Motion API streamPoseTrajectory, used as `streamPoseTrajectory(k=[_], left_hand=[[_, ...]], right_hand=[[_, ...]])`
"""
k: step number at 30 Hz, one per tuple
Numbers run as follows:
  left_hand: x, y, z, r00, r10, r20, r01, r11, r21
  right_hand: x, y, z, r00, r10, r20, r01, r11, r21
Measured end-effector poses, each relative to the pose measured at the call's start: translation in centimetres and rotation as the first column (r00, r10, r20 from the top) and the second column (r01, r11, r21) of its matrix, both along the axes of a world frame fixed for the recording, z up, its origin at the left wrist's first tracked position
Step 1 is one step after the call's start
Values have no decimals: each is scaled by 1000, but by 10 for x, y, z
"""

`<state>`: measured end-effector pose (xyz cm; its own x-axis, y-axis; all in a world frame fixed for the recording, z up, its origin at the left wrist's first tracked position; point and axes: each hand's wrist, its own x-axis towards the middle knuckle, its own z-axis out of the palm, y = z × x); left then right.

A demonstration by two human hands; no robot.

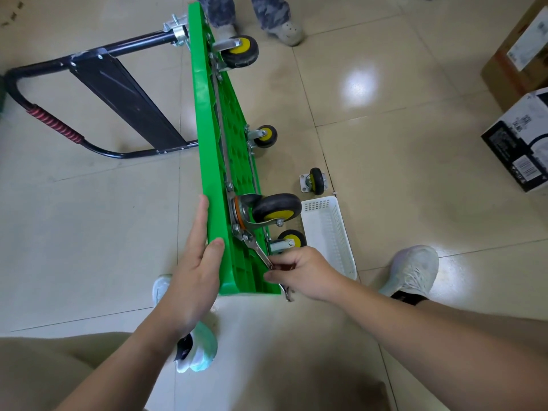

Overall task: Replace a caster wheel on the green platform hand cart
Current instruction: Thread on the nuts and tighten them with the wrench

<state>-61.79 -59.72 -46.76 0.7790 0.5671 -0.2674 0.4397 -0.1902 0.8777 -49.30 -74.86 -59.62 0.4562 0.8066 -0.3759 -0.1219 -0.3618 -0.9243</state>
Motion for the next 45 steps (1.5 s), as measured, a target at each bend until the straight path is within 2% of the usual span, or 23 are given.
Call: streamPoseTrajectory(k=[2,7,14,20,26,34,37,40,45], left_hand=[[0,-1,0,1000,1,4,-1,1000,-9],[2,-3,3,1000,4,18,-4,1000,-29],[3,-4,3,1000,7,14,-6,1000,-12],[1,1,1,1000,-22,2,22,1000,12],[2,0,0,999,-30,-14,30,999,20],[-1,4,-2,1000,-28,-2,28,999,16],[-1,3,0,1000,-22,-9,23,1000,18],[-1,4,1,1000,-28,-12,28,999,25],[0,3,1,999,-42,6,42,999,16]], right_hand=[[-6,-4,3,999,-9,-40,9,1000,10],[-2,-5,1,998,-66,5,66,997,-46],[21,8,-18,958,27,285,-17,999,-37],[22,18,-25,951,60,304,-58,998,-14],[18,21,-30,962,21,271,-19,1000,-10],[1,13,-11,990,9,144,7,994,-107],[-8,2,8,999,-35,7,35,990,-138],[-17,-2,23,993,-49,-104,39,994,-103],[-28,1,52,931,-112,-348,102,994,-47]])
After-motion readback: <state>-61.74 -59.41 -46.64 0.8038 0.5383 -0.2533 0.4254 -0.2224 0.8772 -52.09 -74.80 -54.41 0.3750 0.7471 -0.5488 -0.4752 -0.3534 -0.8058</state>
